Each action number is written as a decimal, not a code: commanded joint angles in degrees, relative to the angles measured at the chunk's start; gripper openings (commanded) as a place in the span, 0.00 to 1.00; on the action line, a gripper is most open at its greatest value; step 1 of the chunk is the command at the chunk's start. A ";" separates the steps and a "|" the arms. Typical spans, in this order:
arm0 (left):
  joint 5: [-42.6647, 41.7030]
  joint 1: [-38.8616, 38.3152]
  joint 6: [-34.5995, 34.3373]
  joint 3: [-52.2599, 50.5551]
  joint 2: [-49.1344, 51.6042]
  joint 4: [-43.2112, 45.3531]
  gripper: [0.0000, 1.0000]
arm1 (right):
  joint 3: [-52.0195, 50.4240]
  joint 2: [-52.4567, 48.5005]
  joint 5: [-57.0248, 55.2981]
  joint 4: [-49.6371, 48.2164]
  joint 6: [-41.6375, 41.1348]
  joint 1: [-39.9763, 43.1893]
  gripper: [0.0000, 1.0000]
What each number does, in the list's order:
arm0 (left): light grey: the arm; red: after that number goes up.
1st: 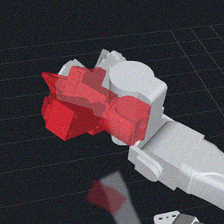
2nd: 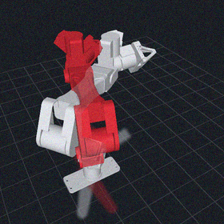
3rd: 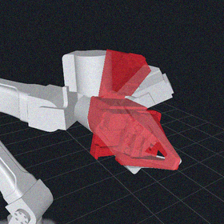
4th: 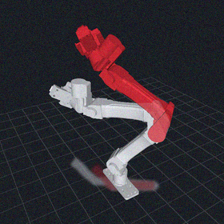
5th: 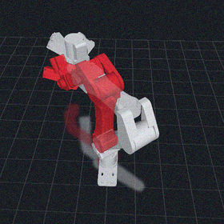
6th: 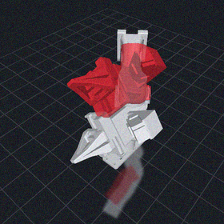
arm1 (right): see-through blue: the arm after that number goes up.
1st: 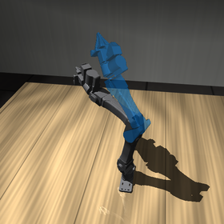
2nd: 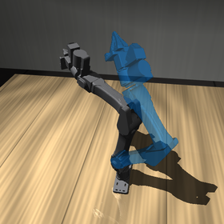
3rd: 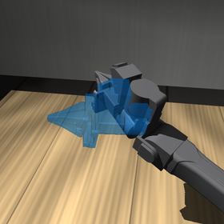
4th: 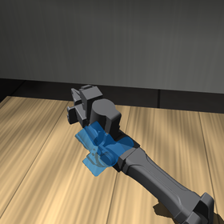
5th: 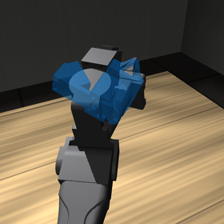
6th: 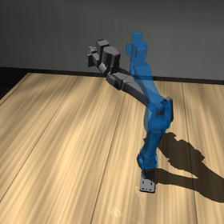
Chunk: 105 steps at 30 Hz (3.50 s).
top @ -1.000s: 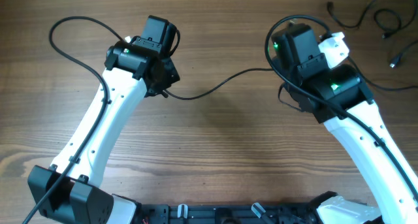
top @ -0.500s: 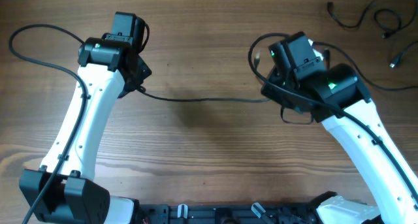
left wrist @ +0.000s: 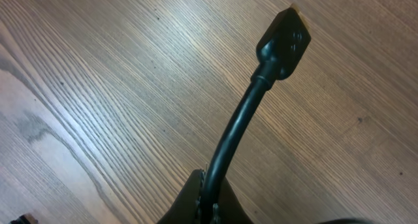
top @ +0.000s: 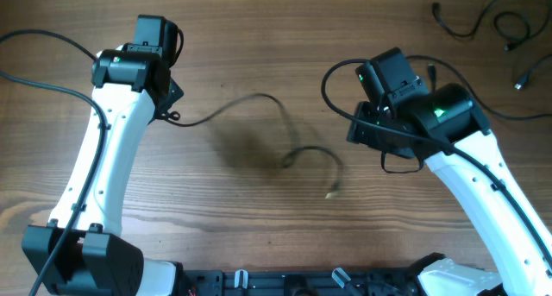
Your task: Untangle cables
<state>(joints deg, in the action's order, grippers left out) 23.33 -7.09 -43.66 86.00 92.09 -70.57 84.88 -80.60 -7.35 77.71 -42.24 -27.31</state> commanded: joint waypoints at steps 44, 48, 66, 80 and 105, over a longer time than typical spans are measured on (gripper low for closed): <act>-0.76 12.37 -0.57 0.26 0.61 -1.79 0.04 | 3.32 -15.80 -3.63 -6.64 10.16 15.43 0.04; -0.79 15.96 -0.79 0.26 0.61 -2.62 0.04 | 3.32 -12.41 -3.58 -5.62 10.29 23.71 0.04; -4.98 23.71 -2.03 0.26 0.61 -2.95 0.04 | 3.30 -12.41 3.37 -10.99 12.96 30.05 0.04; -11.34 18.93 -1.62 0.26 0.61 -4.33 0.04 | 2.75 -12.76 23.34 -8.39 22.82 29.59 0.47; -11.41 18.93 -1.66 0.26 0.61 -5.14 0.05 | 1.66 -34.47 26.64 -44.02 33.70 -11.13 0.12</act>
<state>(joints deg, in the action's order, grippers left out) 12.05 11.99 -44.93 86.00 92.18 -75.68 86.26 -115.18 19.99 33.82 -5.80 -38.33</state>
